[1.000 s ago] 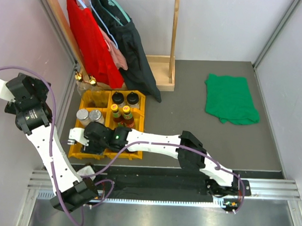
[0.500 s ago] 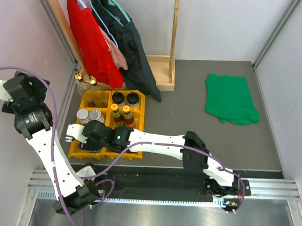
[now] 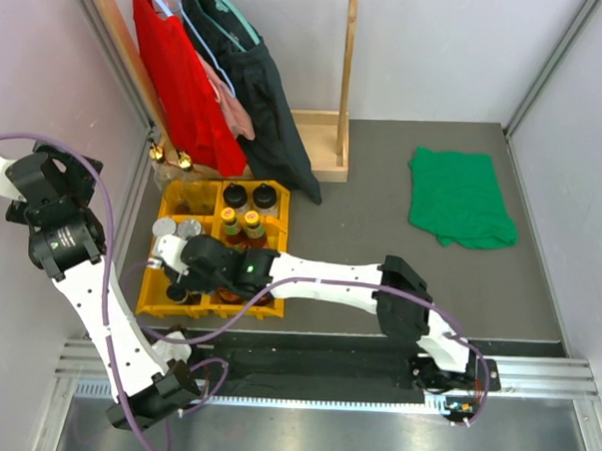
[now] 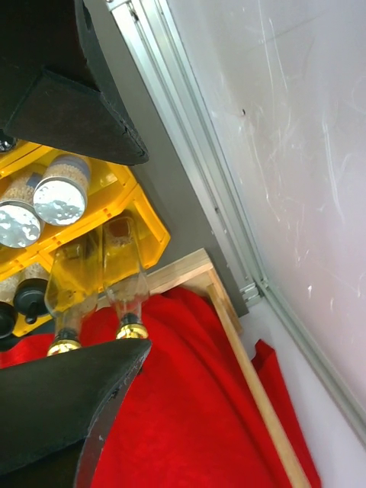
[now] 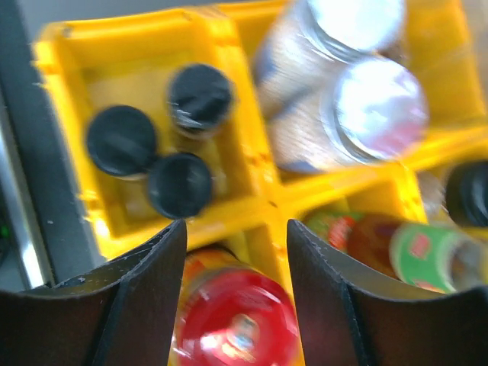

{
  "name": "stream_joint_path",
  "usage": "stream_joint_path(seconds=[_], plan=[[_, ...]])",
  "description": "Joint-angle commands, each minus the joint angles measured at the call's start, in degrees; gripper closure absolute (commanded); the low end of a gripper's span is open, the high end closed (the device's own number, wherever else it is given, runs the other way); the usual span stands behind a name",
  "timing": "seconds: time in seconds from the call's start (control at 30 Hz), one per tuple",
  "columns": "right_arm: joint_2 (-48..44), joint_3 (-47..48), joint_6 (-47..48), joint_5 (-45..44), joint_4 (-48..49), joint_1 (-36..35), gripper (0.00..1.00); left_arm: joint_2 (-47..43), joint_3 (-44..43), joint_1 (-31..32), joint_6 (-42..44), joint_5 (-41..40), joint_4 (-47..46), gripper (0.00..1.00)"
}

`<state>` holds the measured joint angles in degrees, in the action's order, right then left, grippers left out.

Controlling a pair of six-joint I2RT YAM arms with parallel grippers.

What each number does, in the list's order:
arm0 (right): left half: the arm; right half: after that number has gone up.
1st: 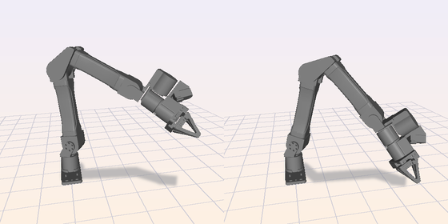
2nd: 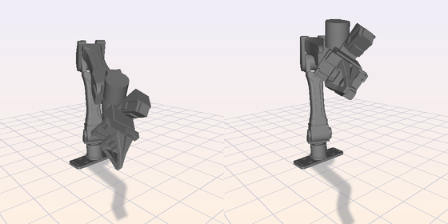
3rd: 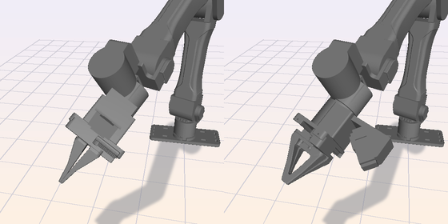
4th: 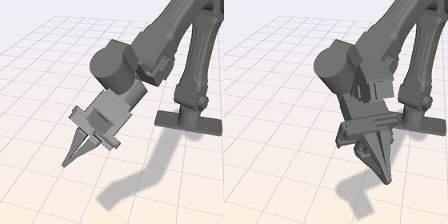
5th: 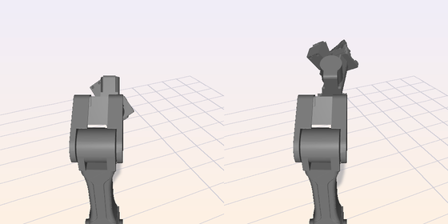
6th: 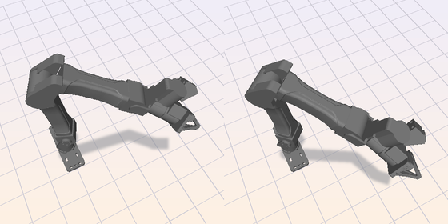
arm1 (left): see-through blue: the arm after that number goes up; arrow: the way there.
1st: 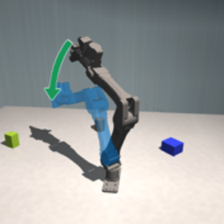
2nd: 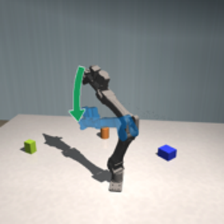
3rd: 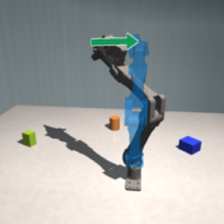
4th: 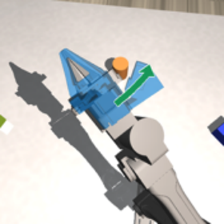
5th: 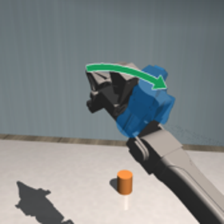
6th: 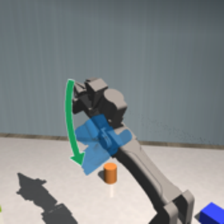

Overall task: Organize the condiment bottles
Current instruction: Place the bottle in the storage box, then reset both arms

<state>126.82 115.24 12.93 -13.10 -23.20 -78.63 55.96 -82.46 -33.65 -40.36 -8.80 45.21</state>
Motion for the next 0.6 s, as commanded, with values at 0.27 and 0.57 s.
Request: stream_joint_path(seconds=[0.27,0.57], plan=[[-13.18,-4.14,-9.05,-4.91,0.53,7.35,0.41,-3.14,3.96,-0.45,6.43,19.33,-9.08,0.01],[-33.29,-19.14,-16.08,-10.80,-1.05,10.15,0.16,-4.19,6.51,1.91,8.36,24.35,-8.65,0.01]])
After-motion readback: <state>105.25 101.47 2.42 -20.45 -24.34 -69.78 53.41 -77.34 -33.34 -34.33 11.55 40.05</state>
